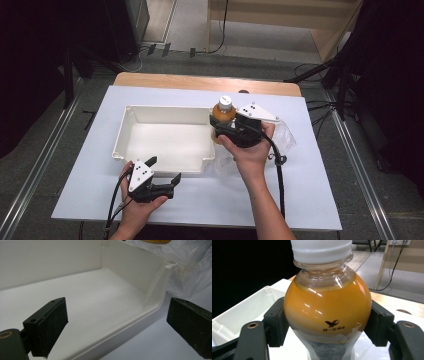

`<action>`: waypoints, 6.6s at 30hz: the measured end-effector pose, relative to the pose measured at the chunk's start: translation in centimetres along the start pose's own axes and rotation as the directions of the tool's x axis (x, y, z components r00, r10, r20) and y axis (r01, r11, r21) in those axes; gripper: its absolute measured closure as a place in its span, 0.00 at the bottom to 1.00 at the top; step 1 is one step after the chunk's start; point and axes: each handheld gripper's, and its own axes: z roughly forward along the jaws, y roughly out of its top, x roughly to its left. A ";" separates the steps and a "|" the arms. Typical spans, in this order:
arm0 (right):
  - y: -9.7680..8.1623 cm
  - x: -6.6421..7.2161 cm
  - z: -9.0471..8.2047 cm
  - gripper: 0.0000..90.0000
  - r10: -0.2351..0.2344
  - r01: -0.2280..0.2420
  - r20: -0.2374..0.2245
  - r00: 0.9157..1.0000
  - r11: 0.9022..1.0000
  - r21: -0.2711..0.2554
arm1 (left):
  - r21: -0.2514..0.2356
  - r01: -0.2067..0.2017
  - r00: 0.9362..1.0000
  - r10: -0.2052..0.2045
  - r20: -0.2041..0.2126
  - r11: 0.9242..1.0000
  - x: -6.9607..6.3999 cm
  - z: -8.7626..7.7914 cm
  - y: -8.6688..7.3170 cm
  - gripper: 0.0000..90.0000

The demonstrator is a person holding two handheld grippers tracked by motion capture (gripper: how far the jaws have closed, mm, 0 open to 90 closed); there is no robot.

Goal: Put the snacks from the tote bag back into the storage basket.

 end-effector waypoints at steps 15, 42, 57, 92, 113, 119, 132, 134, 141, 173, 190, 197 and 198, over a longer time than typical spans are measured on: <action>-0.1 1.6 1.9 0.35 -0.002 0.002 -0.029 1.000 1.000 0.012 | -0.002 0.008 1.000 -0.008 0.013 1.000 0.2 -0.1 0.0 0.04; -0.3 2.5 4.1 0.35 -0.010 0.012 -0.072 0.997 1.000 0.026 | 0.003 -0.014 0.999 0.014 0.035 1.000 1.7 -0.9 -0.1 0.05; -2.5 2.4 5.3 0.35 -0.018 0.021 -0.039 0.999 0.997 0.075 | -0.001 -0.002 0.999 0.002 0.037 1.000 1.8 -0.9 -0.1 0.05; -5.6 1.9 6.0 0.28 -0.046 0.050 -0.039 0.998 0.993 0.106 | 0.002 0.005 0.999 -0.005 0.038 1.000 1.8 -0.8 -0.1 0.06; -5.5 -0.9 0.4 0.21 -0.022 0.022 -0.039 0.999 1.000 0.009 | -0.001 0.005 0.999 -0.005 0.038 1.000 1.8 -0.8 -0.1 0.06; -5.9 -1.8 -0.9 0.19 -0.012 0.012 -0.025 1.000 1.000 -0.004 | -0.004 0.004 0.999 -0.004 0.036 1.000 1.8 -0.7 -0.1 0.06; -7.5 -4.4 -4.1 0.19 0.012 -0.011 0.023 1.000 1.000 -0.024 | -0.002 0.016 0.999 -0.015 0.034 1.000 1.9 -0.8 -0.1 0.06; -7.9 -4.8 -4.4 0.19 0.014 -0.014 0.031 0.999 1.000 -0.025 | -0.003 0.016 0.999 -0.016 0.034 1.000 1.8 -0.8 -0.1 0.06; -8.8 -5.9 -5.6 0.18 0.026 -0.025 0.061 0.998 1.000 -0.018 | -0.005 0.018 0.999 -0.018 0.037 1.000 1.9 -0.8 -0.1 0.06; -13.4 -10.8 -12.3 0.12 0.047 -0.047 0.173 0.984 0.999 -0.003 | -0.012 0.022 0.999 -0.022 0.046 1.000 1.9 -0.9 -0.1 0.06; -15.7 -13.9 -15.4 0.10 0.087 -0.092 0.244 0.966 0.996 0.010 | -0.012 0.024 0.999 -0.023 0.045 1.000 2.0 -1.0 -0.1 0.06; -16.7 -14.9 -17.2 0.13 0.089 -0.096 0.270 0.959 0.995 0.013 | -0.015 0.029 0.999 -0.028 0.043 0.999 2.1 -1.0 -0.1 0.06; -16.7 -15.0 -17.4 0.13 0.096 -0.103 0.273 0.957 0.995 0.009 | -0.015 0.030 0.999 -0.029 0.042 0.999 2.1 -1.0 -0.1 0.06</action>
